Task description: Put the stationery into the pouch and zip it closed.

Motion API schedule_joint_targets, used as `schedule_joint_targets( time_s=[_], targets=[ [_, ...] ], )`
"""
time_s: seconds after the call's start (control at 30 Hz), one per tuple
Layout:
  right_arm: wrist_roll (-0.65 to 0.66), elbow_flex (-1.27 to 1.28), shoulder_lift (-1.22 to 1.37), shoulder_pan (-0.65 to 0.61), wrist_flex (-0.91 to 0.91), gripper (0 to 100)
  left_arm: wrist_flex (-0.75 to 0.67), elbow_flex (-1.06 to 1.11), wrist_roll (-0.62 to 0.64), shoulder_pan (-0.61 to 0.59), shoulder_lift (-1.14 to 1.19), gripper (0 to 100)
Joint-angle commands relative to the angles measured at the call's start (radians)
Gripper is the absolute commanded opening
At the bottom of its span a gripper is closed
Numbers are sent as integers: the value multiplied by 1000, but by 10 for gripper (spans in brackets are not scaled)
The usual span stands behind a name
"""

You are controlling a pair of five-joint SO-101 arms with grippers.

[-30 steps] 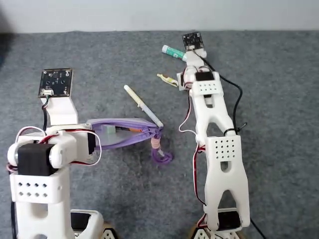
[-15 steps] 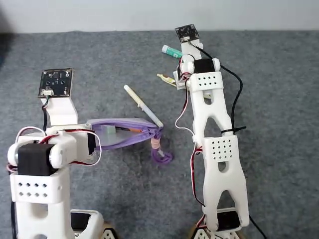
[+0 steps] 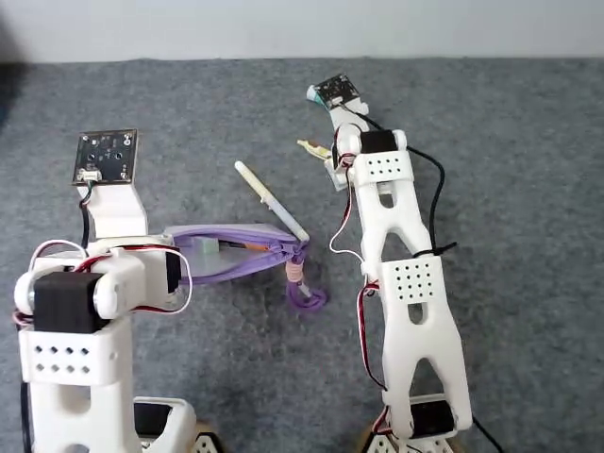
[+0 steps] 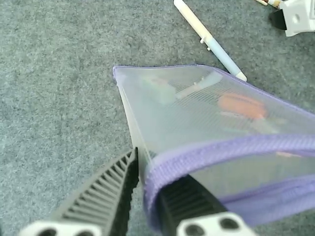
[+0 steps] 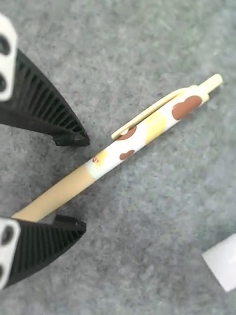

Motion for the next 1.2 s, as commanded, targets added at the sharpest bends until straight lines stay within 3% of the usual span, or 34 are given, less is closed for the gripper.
schedule_joint_targets(
  time_s=[0.0,0.07,0.23,0.63,0.97,1.17],
  targets=[
    [38,-12,-4,2,39,93,-18,-5,9,0,-2,12],
    [71,-12,-16,2,39,1,-18,-5,9,3,-2,12],
    [98,-12,-67,-4,113,5,-18,-5,9,3,-2,12],
    [94,-12,-226,-15,475,8,-20,-5,9,3,-2,12],
    [92,5,-414,-21,492,8,-20,-4,9,3,-2,12],
    [28,258,-691,-22,492,8,-20,-4,9,3,-2,12]
  ],
)
